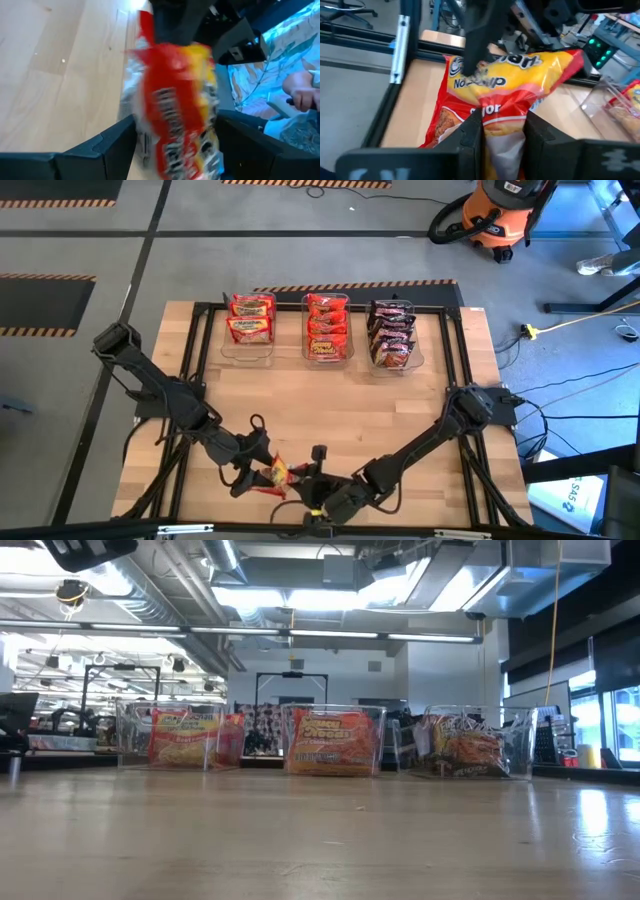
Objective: Sort Maruchan noodles
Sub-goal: Put the red noodle pack into the left transparent bin, then return to Home Position
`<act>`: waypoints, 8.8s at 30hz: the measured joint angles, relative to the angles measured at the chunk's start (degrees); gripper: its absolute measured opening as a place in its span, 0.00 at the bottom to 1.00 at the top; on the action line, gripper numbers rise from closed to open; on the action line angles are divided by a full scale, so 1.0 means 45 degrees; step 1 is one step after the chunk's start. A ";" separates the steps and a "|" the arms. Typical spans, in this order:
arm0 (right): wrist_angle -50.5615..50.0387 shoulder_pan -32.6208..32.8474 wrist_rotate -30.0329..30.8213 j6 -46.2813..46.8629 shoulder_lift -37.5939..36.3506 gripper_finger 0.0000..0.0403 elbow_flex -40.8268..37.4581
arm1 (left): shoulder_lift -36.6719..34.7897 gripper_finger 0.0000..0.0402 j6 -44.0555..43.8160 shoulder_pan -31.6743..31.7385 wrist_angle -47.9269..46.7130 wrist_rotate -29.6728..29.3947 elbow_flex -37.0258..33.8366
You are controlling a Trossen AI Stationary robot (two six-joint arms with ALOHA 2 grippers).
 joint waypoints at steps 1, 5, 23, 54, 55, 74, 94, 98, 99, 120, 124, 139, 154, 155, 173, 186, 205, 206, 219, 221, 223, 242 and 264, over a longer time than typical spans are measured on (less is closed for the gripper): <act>-0.0023 -0.0080 -0.0019 0.0001 0.0000 0.19 0.0000 | 0.0000 0.65 -0.0001 0.0000 0.0005 0.0063 0.0000; -0.0021 -0.0261 -0.0150 0.0055 0.0000 0.19 0.0000 | 0.0000 0.65 0.0001 0.0005 0.0010 0.0197 0.0000; -0.0028 -0.0709 -0.0919 0.1004 0.0000 0.19 0.0340 | -0.0005 0.38 0.0862 0.0217 -0.0735 -0.0435 0.0005; -0.6862 -0.0382 -0.3097 0.5866 -0.3147 0.54 -0.4080 | -0.3753 0.28 1.1236 0.9981 -1.0030 -0.1715 0.2198; -0.6122 -0.0379 -0.3086 0.6309 -0.3147 0.53 -0.4622 | -0.3577 0.28 1.1757 1.0546 -1.0406 -0.1762 0.2543; 0.1441 -0.0272 -0.2868 0.8690 -0.3128 0.50 -0.9146 | 0.1991 0.28 1.8158 1.6358 -1.2968 -0.1790 0.3983; 0.1367 -0.0272 -0.2506 0.8595 -0.3128 0.50 -0.9151 | 0.5523 0.35 1.7975 1.6534 -1.2701 -0.1440 0.3993; 0.1367 -0.0272 -0.2412 0.8354 -0.3128 0.50 -0.9151 | 0.5523 0.42 1.7864 1.6534 -1.2666 -0.1538 0.3996; 0.1370 -0.0272 -0.2410 0.8340 -0.3128 0.50 -0.9151 | 0.5523 0.43 1.7841 1.6534 -1.2694 -0.1555 0.3997; 0.1494 -0.0388 -0.2766 0.7585 -0.3294 0.50 -0.9174 | 0.0660 0.45 1.6202 1.6281 -1.2604 -0.0084 0.5547; 0.1230 -0.0542 -0.2743 0.6829 -0.4129 0.48 -0.9170 | -0.0376 0.45 1.4122 1.6102 -1.2566 0.2123 0.5519; 0.0368 -0.3182 -0.7545 0.3007 -0.8381 0.07 -1.0168 | -0.4730 0.01 1.0637 1.0251 -0.3598 0.4353 -0.0865; 0.7451 -0.4056 -0.8217 0.3329 -1.3240 0.06 -1.6513 | -0.5285 0.01 0.9225 0.7449 0.6271 0.3634 -0.6238; 0.7659 -0.4053 -0.8196 0.3311 -1.3459 0.06 -1.6784 | -0.5285 0.01 0.9206 0.7356 0.6510 0.3440 -0.6380; 1.1173 -0.4051 -0.7959 0.2580 -1.6278 0.06 -2.0971 | -0.5285 0.01 0.9529 0.7304 0.7369 0.2363 -0.7044; 1.1541 -0.4037 -0.7648 0.2774 -1.6812 0.06 -2.1624 | -0.6754 0.01 0.7989 0.8647 1.1049 0.2328 -1.0524; 0.8393 -0.4051 -0.6648 0.3337 -1.8704 0.06 -2.1624 | -1.5201 0.01 0.8289 0.8655 0.2720 0.1059 -1.0520; 0.8015 -0.4051 -0.6651 0.3337 -1.8982 0.06 -2.1624 | -1.5603 0.02 0.8314 0.8655 0.2375 0.1053 -1.0520; 0.1962 -0.4046 -0.6859 0.3338 -2.4549 0.06 -2.1619 | -1.6558 0.02 0.8297 0.8655 0.1324 0.0620 -1.0520; 0.1033 -0.4046 -0.6942 0.3314 -2.5626 0.06 -2.1619 | -1.6558 0.02 0.8288 0.8655 0.1059 0.0620 -1.0520; 0.0368 -0.4046 -0.6860 0.3197 -2.6617 0.06 -2.1619 | -1.6558 0.03 0.8217 0.8655 0.1006 0.0721 -1.0520; -0.0071 -0.4050 -0.7095 0.2332 -2.7078 0.06 -2.1590 | -1.6553 0.03 0.9208 0.8655 0.1124 -0.0127 -1.0520; -0.0061 -0.4051 -0.7095 0.2332 -2.7088 0.06 -2.1600 | -1.6553 0.03 0.9659 0.8655 0.1112 -0.0046 -1.0520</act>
